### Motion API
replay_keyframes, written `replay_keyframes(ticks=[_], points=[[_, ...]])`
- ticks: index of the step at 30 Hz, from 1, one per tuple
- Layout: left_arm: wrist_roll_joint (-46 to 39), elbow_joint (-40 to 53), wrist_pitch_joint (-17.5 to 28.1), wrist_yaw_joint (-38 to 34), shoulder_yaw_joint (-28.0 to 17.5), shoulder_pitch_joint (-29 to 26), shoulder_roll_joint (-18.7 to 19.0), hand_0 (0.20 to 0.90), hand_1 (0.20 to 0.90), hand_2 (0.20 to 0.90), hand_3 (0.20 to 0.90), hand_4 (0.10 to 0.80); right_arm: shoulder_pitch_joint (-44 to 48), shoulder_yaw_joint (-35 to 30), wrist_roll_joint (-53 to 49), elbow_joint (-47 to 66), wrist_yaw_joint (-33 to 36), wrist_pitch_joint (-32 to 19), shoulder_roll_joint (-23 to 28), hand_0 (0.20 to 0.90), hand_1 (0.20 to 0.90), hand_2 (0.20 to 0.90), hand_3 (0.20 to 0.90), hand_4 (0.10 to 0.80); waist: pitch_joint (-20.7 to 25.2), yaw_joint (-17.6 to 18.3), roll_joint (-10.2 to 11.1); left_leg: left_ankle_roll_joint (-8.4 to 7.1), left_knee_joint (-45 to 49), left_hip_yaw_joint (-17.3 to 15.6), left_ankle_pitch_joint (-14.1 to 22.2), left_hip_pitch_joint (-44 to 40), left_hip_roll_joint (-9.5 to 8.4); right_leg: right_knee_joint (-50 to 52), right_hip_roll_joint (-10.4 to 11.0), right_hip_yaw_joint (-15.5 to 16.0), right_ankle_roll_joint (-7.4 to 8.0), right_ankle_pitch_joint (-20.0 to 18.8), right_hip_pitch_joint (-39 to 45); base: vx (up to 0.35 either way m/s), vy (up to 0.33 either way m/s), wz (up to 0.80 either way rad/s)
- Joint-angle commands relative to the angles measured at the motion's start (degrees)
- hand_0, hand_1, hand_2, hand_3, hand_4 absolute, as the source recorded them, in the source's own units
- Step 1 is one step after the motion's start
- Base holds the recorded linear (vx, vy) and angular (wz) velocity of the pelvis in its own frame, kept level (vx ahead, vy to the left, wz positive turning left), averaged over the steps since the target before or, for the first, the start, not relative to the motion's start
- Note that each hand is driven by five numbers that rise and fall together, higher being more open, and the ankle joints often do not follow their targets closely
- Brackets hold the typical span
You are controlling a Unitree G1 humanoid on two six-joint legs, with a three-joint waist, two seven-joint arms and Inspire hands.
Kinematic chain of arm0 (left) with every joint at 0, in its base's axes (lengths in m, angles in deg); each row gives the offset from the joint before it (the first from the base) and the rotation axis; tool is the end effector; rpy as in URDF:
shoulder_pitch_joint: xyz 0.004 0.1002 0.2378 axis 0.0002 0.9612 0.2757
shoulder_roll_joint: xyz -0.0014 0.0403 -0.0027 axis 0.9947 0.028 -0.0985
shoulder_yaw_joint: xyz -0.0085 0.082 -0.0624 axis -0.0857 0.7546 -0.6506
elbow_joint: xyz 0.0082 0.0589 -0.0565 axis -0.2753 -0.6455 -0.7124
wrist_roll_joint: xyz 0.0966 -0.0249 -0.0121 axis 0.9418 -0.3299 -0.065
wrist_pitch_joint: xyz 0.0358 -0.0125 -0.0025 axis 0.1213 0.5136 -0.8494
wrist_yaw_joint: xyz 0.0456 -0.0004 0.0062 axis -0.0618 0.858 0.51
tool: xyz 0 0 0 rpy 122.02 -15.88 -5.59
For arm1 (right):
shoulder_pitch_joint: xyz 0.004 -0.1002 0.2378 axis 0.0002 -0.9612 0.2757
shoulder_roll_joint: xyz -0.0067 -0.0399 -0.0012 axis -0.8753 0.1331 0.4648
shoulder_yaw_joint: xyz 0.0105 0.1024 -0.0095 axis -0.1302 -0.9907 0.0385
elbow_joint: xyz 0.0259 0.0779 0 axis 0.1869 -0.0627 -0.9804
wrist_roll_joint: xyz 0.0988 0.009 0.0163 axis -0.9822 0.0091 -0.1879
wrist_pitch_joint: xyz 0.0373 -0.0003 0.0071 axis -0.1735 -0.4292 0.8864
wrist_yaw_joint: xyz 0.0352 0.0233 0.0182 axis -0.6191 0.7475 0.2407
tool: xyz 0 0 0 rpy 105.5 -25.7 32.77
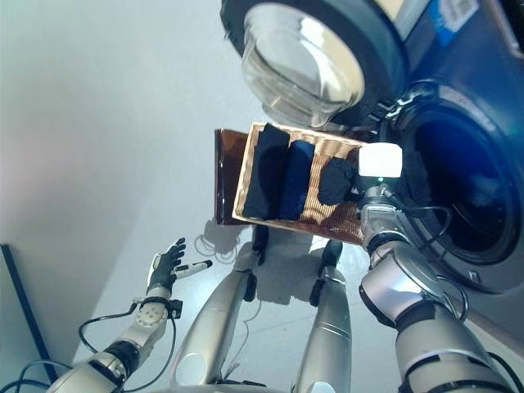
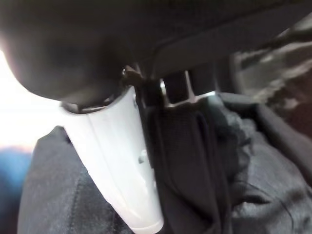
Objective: Pick up the clothes and place them into the washing machine
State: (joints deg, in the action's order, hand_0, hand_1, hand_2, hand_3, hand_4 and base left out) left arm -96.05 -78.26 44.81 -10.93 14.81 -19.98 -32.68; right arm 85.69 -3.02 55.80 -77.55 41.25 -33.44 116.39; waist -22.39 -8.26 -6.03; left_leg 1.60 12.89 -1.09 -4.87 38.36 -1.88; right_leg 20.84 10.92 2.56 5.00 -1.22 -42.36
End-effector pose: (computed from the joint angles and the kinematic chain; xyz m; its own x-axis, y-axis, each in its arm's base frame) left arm 0.1861 0.1916 -0.0671 0.8841 0.2425 -0.3995 -0.1121 0.9399 0.3226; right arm 0.3304 -0.2489 0.0842 0.9104 -0.3375 0.2392 0.2501 -0.0115 -0.9682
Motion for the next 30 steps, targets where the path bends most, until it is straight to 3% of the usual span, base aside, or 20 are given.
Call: replay_keyframes(ticks=[1, 3, 6, 7, 8, 11, 13, 17, 22, 30], points=[[0.5, 0.5, 1.3, -1.6, -0.7, 4.0, 0.3, 0.9, 0.9, 0.9, 0.9, 0.8, 1.3, -8.2, -18.5, 1.4, 3.2, -5.7, 6.7, 0.2, 0.2, 0.2, 0.2, 0.3, 3.1, 1.1, -3.8, -4.07, -1.7, 0.2, 0.8, -0.1, -0.38, -7.6, -0.1, 0.7, -0.08, -3.1, 5.8, 0.025, 0.001, -0.29], [1.1, 0.1, 0.8, -1.8, -0.8, 4.2, -0.3, 0.9, 0.9, 0.9, 0.9, 0.8, -1.3, -16.7, -29.9, 1.8, 3.6, -9.9, 6.5, 0.2, 0.2, 0.2, 0.2, 0.3, 3.6, 1.3, -4.8, -3.98, -2.2, -0.1, 0.9, -1.2, -0.54, -8.1, 0.0, 0.5, 0.13, -3.0, 6.5, 0.035, -0.007, -0.15], [1.8, 0.9, 0.9, -1.8, -1.4, 5.0, -0.1, 0.9, 0.9, 0.9, 0.9, 0.8, -2.9, -24.1, -42.7, 2.0, 2.1, -14.6, 6.6, 0.2, 0.2, 0.2, 0.2, 0.3, 4.5, 1.4, -6.4, -3.76, -2.9, -0.4, 1.1, -1.8, -0.69, -8.3, 0.1, 0.0, 0.22, -2.8, 6.5, 0.024, -0.007, -0.05], [1.8, 0.9, 0.9, -1.8, -1.3, 5.0, -0.1, 0.9, 0.9, 0.9, 0.9, 0.8, -2.9, -24.1, -42.7, 2.0, 2.1, -14.6, 6.6, 0.2, 0.2, 0.2, 0.2, 0.3, 4.5, 1.4, -6.3, -3.76, -2.9, -0.4, 1.1, -1.8, -0.68, -8.3, 0.1, 0.0, 0.22, -2.8, 6.5, 0.038, -0.003, -0.04], [2.2, 1.1, 0.8, -1.7, -1.7, 5.7, -0.2, 0.9, 0.9, 0.9, 0.9, 0.8, -3.8, -29.1, -52.3, 2.4, 0.2, -18.1, 5.9, 0.2, 0.2, 0.2, 0.2, 0.3, 5.1, 1.5, -7.2, -3.67, -3.2, -0.6, 1.2, -2.0, -0.76, -8.3, 0.1, -0.3, 0.27, -2.6, 6.2, 0.04, -0.001, -0.02], [2.5, 2.2, 0.7, -1.2, -1.8, 6.3, -0.6, 0.9, 0.9, 0.9, 0.9, 0.8, -6.1, -36.3, -68.4, 4.5, -4.5, -24.0, 3.7, 0.2, 0.2, 0.2, 0.2, 0.3, 5.6, 1.5, -8.8, -3.59, -3.5, -1.0, 1.4, -1.8, -0.68, -8.2, 0.1, -0.9, 0.28, -2.1, 5.6, 0.039, 0.001, -0.09], [2.4, 2.6, 0.7, -0.9, -2.0, 6.7, -0.6, 0.9, 0.9, 0.9, 0.9, 0.8, -6.8, -36.8, -69.4, 4.7, -5.0, -24.3, 3.5, 0.2, 0.2, 0.2, 0.2, 0.3, 5.9, 1.4, -9.0, -3.55, -3.6, -1.1, 1.4, -1.8, -0.63, -8.3, 0.0, -1.1, 0.3, -2.0, 5.4, 0.029, 0.004, -0.09], [0.8, 2.8, 0.7, 0.6, -1.9, 7.4, -1.4, 0.9, 0.9, 0.9, 0.9, 0.8, -7.7, -43.0, -84.6, 8.5, -10.9, -29.9, -0.3, 0.2, 0.2, 0.2, 0.2, 0.3, 6.5, 1.3, -10.4, -3.51, -3.8, -1.4, 1.7, -1.5, -0.52, -8.0, -0.1, -1.8, 0.3, -1.4, 4.6, 0.042, -0.001, -0.12], [-1.1, 2.5, 0.9, 2.2, -1.3, 7.7, -2.5, 0.9, 0.9, 0.9, 0.9, 0.8, -7.3, -45.9, -90.5, 13.9, -14.1, -34.1, -2.6, 0.2, 0.2, 0.2, 0.2, 0.3, 6.9, 1.2, -11.7, -3.6, -3.9, -1.6, 1.6, -0.9, -0.49, -7.6, -0.2, -2.3, 0.18, -1.1, 3.7, 0.034, -0.012, -0.05], [-2.3, 1.9, 1.0, 3.9, -0.8, 8.0, -2.2, 0.9, 0.9, 0.9, 0.9, 0.8, 0.6, -45.4, -90.2, 14.5, -13.2, -35.6, 3.2, 0.2, 0.2, 0.2, 0.2, 0.3, 7.9, 0.1, -12.3, -3.98, -3.6, -1.2, 1.9, -0.4, -0.43, -6.5, -0.2, -2.2, 0.0, -0.3, 2.7, 0.028, -0.012, -0.01]])
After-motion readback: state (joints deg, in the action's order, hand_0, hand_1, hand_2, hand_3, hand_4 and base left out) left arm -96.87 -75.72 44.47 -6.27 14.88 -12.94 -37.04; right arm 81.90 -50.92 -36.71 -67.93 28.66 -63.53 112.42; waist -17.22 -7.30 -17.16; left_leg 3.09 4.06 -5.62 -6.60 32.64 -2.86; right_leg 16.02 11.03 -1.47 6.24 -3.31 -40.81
